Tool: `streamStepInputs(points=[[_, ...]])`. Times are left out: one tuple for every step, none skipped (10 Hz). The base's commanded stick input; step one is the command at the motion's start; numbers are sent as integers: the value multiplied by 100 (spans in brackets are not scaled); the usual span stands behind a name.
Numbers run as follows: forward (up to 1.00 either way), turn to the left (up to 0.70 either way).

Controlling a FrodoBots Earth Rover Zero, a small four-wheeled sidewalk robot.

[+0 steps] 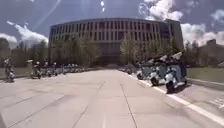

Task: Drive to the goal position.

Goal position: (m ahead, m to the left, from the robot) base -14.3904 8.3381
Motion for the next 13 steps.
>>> streamStepInputs(points=[[70, 0], [70, 0], [70, 0], [70, 0], [70, 6], [70, 3], [70, 0], [70, 0], [70, 0], [70, 0], [70, 0], [70, 0], [70, 0]])
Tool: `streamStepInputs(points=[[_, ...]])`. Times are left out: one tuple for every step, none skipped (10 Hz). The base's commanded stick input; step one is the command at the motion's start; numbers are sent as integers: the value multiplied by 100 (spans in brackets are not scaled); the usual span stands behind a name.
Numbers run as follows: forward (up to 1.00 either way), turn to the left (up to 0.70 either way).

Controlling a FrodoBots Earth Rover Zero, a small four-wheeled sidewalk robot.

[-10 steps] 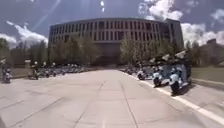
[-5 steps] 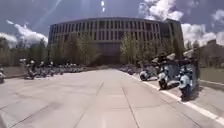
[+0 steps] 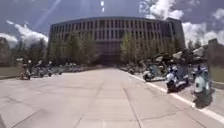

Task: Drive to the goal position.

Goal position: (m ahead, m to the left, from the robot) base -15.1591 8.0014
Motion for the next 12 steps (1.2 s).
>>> streamStepInputs(points=[[70, 0], [70, 0], [70, 0], [70, 0], [70, 1], [70, 2], [60, 1], [-10, 9], [-70, 6], [-63, 3], [0, 26], [0, 12]])
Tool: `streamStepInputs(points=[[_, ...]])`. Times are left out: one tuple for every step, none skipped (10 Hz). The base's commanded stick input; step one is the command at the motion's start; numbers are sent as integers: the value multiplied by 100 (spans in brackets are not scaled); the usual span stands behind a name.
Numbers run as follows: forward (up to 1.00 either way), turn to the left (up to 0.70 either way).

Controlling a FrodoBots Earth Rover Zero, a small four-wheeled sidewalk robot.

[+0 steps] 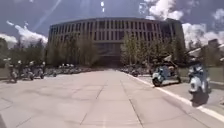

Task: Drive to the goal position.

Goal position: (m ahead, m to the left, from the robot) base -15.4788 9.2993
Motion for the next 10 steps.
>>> streamStepInputs(points=[[0, 44], [0, 70], [0, 70], [0, 70], [0, 70], [0, 70], [0, 69], [0, 69], [0, 70], [0, 70]])
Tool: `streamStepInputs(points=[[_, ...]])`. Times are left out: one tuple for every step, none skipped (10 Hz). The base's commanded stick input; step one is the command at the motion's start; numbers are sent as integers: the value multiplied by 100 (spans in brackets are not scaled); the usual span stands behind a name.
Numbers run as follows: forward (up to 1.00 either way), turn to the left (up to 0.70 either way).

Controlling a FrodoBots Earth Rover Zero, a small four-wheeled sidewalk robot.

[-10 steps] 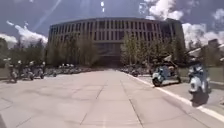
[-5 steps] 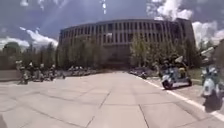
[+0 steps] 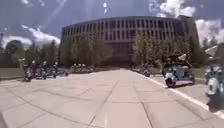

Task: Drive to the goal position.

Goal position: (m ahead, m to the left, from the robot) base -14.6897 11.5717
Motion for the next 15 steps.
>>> streamStepInputs(points=[[0, 70], [0, 70], [0, 70], [0, 70], [0, 70], [0, 70], [0, 70], [0, 70], [0, 70], [0, 70], [0, 70], [0, 70], [0, 70], [0, 70], [0, 70]])
